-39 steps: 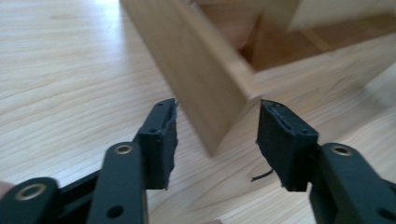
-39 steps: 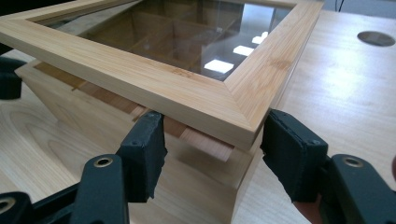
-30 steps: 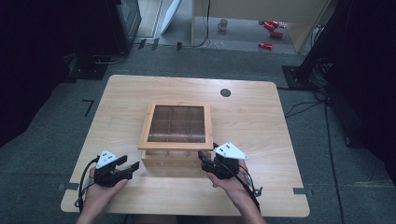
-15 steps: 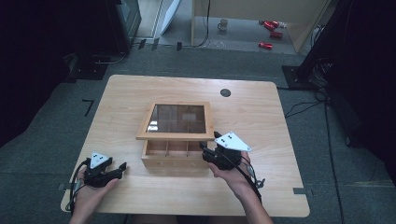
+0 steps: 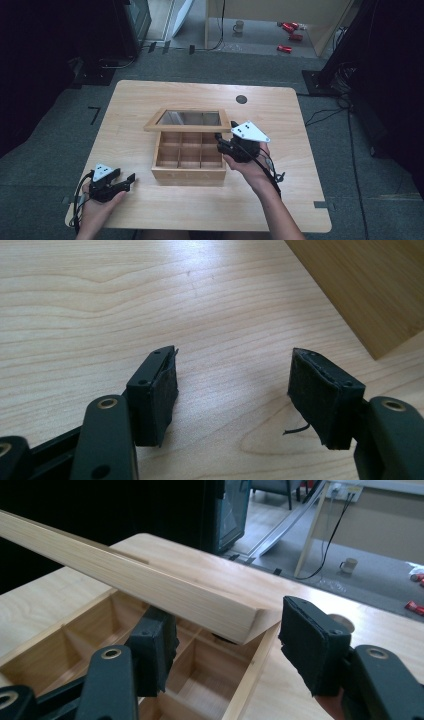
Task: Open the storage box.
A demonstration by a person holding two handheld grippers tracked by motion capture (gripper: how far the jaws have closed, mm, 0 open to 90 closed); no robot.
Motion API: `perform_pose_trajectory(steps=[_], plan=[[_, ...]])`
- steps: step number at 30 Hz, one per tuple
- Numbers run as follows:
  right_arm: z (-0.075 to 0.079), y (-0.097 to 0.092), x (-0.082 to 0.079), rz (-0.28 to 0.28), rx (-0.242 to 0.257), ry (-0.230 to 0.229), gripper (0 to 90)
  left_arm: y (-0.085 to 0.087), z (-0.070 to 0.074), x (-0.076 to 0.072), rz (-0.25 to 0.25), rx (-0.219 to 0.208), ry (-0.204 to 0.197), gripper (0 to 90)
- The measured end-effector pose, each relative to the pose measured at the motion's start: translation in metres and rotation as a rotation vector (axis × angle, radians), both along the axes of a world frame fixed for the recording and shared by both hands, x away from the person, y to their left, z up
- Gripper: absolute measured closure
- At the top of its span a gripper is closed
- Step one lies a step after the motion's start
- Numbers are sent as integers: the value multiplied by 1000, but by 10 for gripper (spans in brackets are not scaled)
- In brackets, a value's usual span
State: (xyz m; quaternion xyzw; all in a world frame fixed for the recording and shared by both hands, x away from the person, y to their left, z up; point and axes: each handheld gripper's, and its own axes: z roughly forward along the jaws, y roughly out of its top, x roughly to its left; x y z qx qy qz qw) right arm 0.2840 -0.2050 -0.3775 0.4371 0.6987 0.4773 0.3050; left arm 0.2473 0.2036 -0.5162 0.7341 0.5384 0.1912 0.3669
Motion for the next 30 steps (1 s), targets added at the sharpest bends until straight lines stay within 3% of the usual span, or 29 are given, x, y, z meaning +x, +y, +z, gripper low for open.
perform_pose_trajectory(steps=[4, 12, 16, 25, 30], plan=[[0, 0, 12, -14, 0, -6, 417, -2, 0, 0, -2, 21, -2, 373], [-7, -1, 29, 10, 20, -12, 432, -5, 0, -1, 0, 52, -8, 373], [-9, -5, 38, 20, 61, -26, 462, -5, 0, -1, 0, 53, -8, 373], [-17, -8, 62, 13, 49, -35, 507, -5, 0, -1, 1, 48, -6, 373], [-24, -10, 77, 9, 85, -26, 508, -5, 0, -1, -1, 46, -6, 373]])
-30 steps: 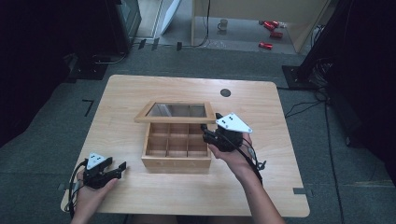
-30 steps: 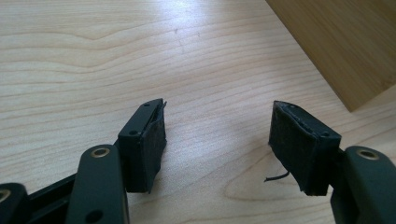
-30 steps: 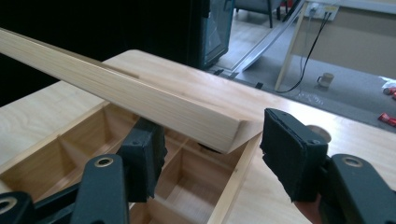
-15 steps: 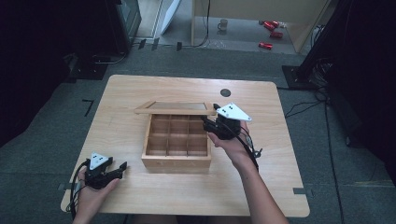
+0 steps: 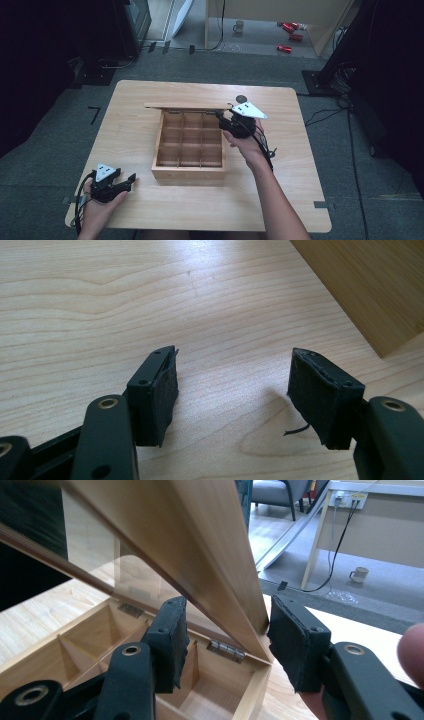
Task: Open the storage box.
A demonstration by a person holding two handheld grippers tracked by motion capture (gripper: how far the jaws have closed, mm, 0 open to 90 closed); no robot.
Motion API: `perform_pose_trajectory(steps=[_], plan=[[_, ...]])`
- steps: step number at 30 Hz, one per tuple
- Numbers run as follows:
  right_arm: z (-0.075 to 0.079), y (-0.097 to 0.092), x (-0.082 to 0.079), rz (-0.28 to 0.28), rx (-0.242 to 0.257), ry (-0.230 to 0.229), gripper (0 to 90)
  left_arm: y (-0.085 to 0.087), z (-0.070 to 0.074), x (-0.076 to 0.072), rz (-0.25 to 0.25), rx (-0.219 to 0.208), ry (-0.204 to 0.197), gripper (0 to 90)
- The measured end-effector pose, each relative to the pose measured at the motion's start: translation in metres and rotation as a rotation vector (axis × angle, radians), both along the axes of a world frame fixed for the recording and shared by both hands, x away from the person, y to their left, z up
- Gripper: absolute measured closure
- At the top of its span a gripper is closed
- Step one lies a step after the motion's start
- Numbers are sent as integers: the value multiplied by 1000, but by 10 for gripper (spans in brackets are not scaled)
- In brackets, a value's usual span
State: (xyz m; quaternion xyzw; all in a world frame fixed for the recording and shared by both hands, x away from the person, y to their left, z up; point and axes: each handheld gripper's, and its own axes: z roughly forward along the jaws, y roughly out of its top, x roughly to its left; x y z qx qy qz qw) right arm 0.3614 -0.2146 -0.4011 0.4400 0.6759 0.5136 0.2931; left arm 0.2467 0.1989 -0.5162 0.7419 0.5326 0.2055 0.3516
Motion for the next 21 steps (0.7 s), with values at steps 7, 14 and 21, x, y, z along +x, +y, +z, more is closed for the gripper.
perform_pose_trajectory(steps=[7, 14, 21], plan=[[-8, -5, 18, 7, 54, 14, 524, 0, 0, 0, -2, 0, 0, 374], [-18, -5, 33, 2, 59, 57, 522, -1, 0, 1, -3, 0, 0, 375], [-18, -8, 44, 6, 75, 81, 548, -2, 0, 1, -1, 7, -3, 381]])
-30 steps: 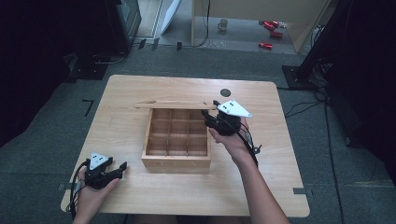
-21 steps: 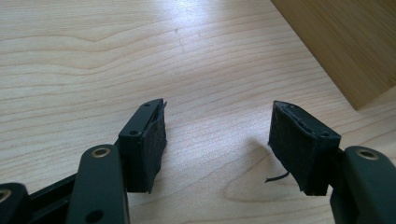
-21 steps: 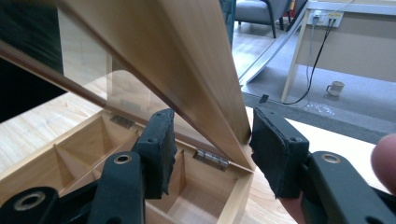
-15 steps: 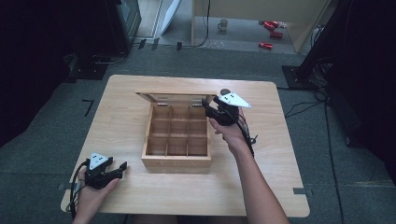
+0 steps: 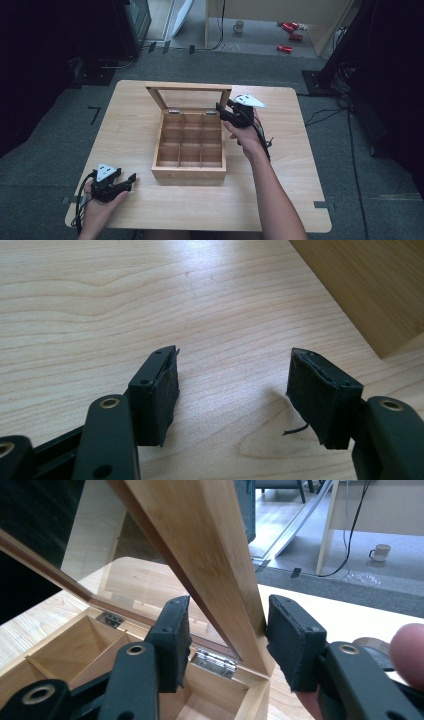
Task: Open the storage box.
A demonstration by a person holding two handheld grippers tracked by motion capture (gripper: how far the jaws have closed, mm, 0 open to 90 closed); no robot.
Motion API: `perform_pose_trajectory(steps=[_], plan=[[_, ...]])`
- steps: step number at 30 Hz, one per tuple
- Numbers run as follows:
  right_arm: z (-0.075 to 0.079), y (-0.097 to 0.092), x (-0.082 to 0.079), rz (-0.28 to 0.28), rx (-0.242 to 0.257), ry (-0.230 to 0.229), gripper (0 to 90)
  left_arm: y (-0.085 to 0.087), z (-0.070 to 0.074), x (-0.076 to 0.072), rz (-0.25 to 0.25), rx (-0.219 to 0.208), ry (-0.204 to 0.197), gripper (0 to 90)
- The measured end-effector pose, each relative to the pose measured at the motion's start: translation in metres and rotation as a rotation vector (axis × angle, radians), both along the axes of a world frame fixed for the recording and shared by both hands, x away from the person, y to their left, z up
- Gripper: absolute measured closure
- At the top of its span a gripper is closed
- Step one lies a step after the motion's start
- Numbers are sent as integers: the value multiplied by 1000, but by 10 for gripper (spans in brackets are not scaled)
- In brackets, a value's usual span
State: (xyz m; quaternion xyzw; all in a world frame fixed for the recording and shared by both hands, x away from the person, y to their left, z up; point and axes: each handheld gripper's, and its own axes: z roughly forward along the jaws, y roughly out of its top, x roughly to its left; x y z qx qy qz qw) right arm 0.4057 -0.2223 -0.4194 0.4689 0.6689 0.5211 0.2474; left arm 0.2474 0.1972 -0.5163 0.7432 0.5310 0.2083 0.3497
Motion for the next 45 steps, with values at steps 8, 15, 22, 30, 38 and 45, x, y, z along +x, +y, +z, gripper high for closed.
perform_pose_trajectory(steps=[8, 15, 22, 30, 38, 45], plan=[[7, -1, 13, -12, -61, 5, 650, 1, 0, 0, 0, -15, 3, 381], [13, 7, 27, -84, -91, 32, 665, 2, 0, 0, -2, -18, 4, 381], [12, 11, 40, -134, -51, 68, 667, 3, 0, 1, -4, -27, 5, 381], [12, 16, 50, -188, -41, 102, 669, 0, 0, 0, -3, -1, 1, 381], [12, 12, 51, -175, -17, 98, 656, -5, 0, 0, -8, 51, -4, 366], [21, -1, 42, -158, 38, 120, 523, -6, -1, 0, 1, 75, 0, 297]])
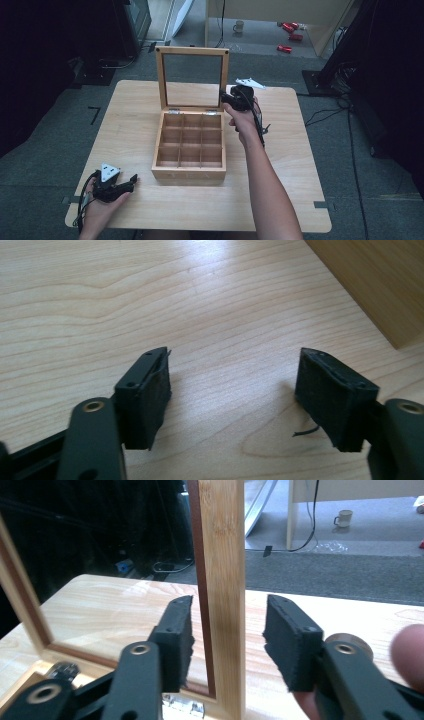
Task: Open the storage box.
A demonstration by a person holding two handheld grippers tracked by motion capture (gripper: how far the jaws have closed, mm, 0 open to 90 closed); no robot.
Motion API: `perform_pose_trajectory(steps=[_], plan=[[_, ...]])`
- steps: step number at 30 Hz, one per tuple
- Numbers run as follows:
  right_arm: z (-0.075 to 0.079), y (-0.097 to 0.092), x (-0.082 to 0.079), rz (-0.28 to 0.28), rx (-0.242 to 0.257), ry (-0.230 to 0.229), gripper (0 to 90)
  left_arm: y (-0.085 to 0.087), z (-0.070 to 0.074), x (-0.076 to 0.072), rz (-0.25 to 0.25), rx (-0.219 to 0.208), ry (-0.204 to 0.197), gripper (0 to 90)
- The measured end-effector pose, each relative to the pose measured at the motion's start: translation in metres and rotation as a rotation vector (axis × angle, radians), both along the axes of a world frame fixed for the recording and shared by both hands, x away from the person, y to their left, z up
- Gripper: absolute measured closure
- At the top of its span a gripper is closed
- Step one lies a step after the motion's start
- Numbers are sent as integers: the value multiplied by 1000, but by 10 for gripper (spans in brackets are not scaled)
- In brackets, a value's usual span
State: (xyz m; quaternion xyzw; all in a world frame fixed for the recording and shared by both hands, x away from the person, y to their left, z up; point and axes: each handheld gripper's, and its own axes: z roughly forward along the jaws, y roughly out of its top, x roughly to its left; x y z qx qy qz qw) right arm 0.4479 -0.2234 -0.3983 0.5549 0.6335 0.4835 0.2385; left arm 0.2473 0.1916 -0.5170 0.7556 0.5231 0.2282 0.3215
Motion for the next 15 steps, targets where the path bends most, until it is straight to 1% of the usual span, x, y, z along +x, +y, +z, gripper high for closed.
perform_pose_trajectory(steps=[2, 3, 4, 5, 6, 8, 9, 11, 12, 15], plan=[[0, -3, -6, 16, -13, 3, 476, 0, 0, 0, -3, 1, 2, 275], [0, -4, -9, 31, -16, 10, 467, 0, 0, 0, -4, 2, 3, 260], [-1, -5, -13, 47, -22, 15, 424, 0, 0, 0, -5, 2, 4, 252], [-2, -6, -16, 49, -31, 21, 400, 0, 0, 0, -7, 3, 6, 243], [-4, -8, -20, 53, -37, 29, 395, 0, 0, 0, -9, 5, 7, 231], [-6, -12, -29, 65, -33, 41, 364, -1, 0, 1, -17, 8, 11, 205], [-7, -14, -34, 69, -29, 44, 337, -1, 0, 1, -20, 11, 13, 193], [-10, -20, -42, 76, -36, 54, 286, -1, -1, 0, -34, 12, 19, 171], [-12, -23, -46, 83, -38, 60, 261, -1, -1, 0, -42, 18, 21, 135], [-16, -30, -57, 95, -53, 78, 183, -1, -1, 0, -38, 18, 24, 121]])
